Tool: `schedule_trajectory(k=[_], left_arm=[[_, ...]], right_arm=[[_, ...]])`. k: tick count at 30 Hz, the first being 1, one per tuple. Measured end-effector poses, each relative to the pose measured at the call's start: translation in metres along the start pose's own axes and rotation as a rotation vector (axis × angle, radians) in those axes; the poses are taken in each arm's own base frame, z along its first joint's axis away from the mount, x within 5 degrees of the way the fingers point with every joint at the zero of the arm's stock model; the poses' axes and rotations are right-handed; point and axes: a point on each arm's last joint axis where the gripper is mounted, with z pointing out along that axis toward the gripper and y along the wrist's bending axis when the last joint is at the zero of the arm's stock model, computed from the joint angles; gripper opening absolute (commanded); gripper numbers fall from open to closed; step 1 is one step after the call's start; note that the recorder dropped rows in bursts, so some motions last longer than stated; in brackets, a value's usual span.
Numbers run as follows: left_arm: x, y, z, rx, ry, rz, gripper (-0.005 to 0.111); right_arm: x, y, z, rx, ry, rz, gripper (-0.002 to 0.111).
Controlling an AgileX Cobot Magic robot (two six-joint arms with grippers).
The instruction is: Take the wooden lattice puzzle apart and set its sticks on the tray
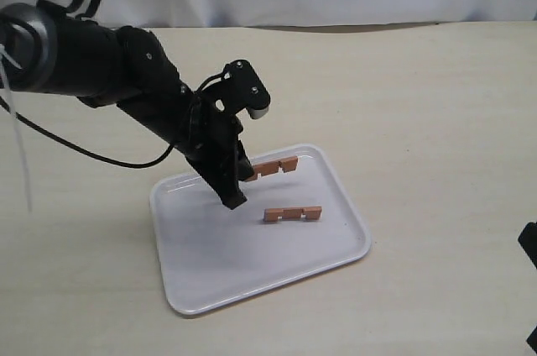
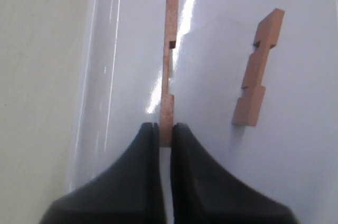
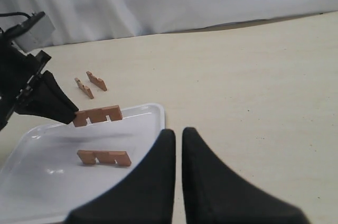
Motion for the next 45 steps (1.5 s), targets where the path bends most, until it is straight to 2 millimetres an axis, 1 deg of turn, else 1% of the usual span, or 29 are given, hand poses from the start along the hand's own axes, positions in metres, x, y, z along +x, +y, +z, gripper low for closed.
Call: schedule_trajectory(k=[3, 5, 6, 7, 10, 11, 14, 15, 17, 18, 19, 20, 21, 22, 23, 24, 26, 30, 34, 36, 38, 45], left_arm=[[0.004, 0.001, 0.008, 0.007, 0.016, -0.011, 0.002], [0.004, 0.002, 0.009, -0.003, 0.013, -0.012, 0.011], [0.004, 0.002, 0.009, -0.007, 0.009, -0.014, 0.026], [0.004, 0.002, 0.009, -0.009, 0.008, -0.013, 0.033], [0.004, 0.002, 0.009, -0.009, 0.008, -0.013, 0.061], [0.004, 0.002, 0.009, -0.009, 0.008, -0.013, 0.072], [0.004, 0.003, 0.009, -0.01, 0.007, -0.013, 0.082], [0.003, 0.003, 0.009, -0.015, 0.006, -0.013, 0.083], [-0.003, 0.006, 0.0, -0.06, -0.03, -0.005, 0.082], [-0.011, 0.007, -0.014, -0.104, -0.074, 0.002, 0.082], [-0.013, 0.009, -0.022, -0.123, -0.094, -0.011, 0.082], [-0.017, 0.013, -0.035, -0.165, -0.134, -0.056, 0.082], [-0.017, 0.02, -0.043, -0.2, -0.162, -0.107, 0.082], [-0.013, 0.035, -0.052, -0.251, -0.19, -0.189, 0.082], [-0.009, 0.042, -0.054, -0.273, -0.198, -0.221, 0.082], [-0.001, 0.054, -0.055, -0.301, -0.201, -0.28, 0.082], [0.011, 0.069, -0.052, -0.332, -0.203, -0.352, 0.082], [0.029, 0.087, -0.041, -0.369, -0.187, -0.442, 0.083], [0.04, 0.092, -0.021, -0.367, -0.149, -0.469, 0.083], [0.043, 0.093, -0.012, -0.357, -0.134, -0.475, 0.083], [0.043, 0.094, -0.008, -0.354, -0.129, -0.476, 0.083], [0.042, 0.099, -0.008, -0.388, -0.144, -0.474, 0.083]], right_arm=[[0.0, 0.0, 0.0, 0.0, 0.0, 0.0, 0.004], [0.0, 0.0, 0.0, 0.0, 0.0, 0.0, 0.004], [0.0, 0.0, 0.0, 0.0, 0.0, 0.0, 0.004], [0.0, 0.0, 0.0, 0.0, 0.0, 0.0, 0.004], [0.0, 0.0, 0.0, 0.0, 0.0, 0.0, 0.004], [0.0, 0.0, 0.0, 0.0, 0.0, 0.0, 0.004], [0.0, 0.0, 0.0, 0.0, 0.0, 0.0, 0.004], [0.0, 0.0, 0.0, 0.0, 0.0, 0.0, 0.004], [0.0, 0.0, 0.0, 0.0, 0.0, 0.0, 0.004], [0.0, 0.0, 0.0, 0.0, 0.0, 0.0, 0.004], [0.0, 0.0, 0.0, 0.0, 0.0, 0.0, 0.004], [0.0, 0.0, 0.0, 0.0, 0.0, 0.0, 0.004], [0.0, 0.0, 0.0, 0.0, 0.0, 0.0, 0.004], [0.0, 0.0, 0.0, 0.0, 0.0, 0.0, 0.004], [0.0, 0.0, 0.0, 0.0, 0.0, 0.0, 0.004], [0.0, 0.0, 0.0, 0.0, 0.0, 0.0, 0.004], [0.0, 0.0, 0.0, 0.0, 0.0, 0.0, 0.004], [0.0, 0.0, 0.0, 0.0, 0.0, 0.0, 0.004], [0.0, 0.0, 0.0, 0.0, 0.0, 0.0, 0.004], [0.0, 0.0, 0.0, 0.0, 0.0, 0.0, 0.004], [0.0, 0.0, 0.0, 0.0, 0.0, 0.0, 0.004], [0.0, 0.0, 0.0, 0.0, 0.0, 0.0, 0.004]])
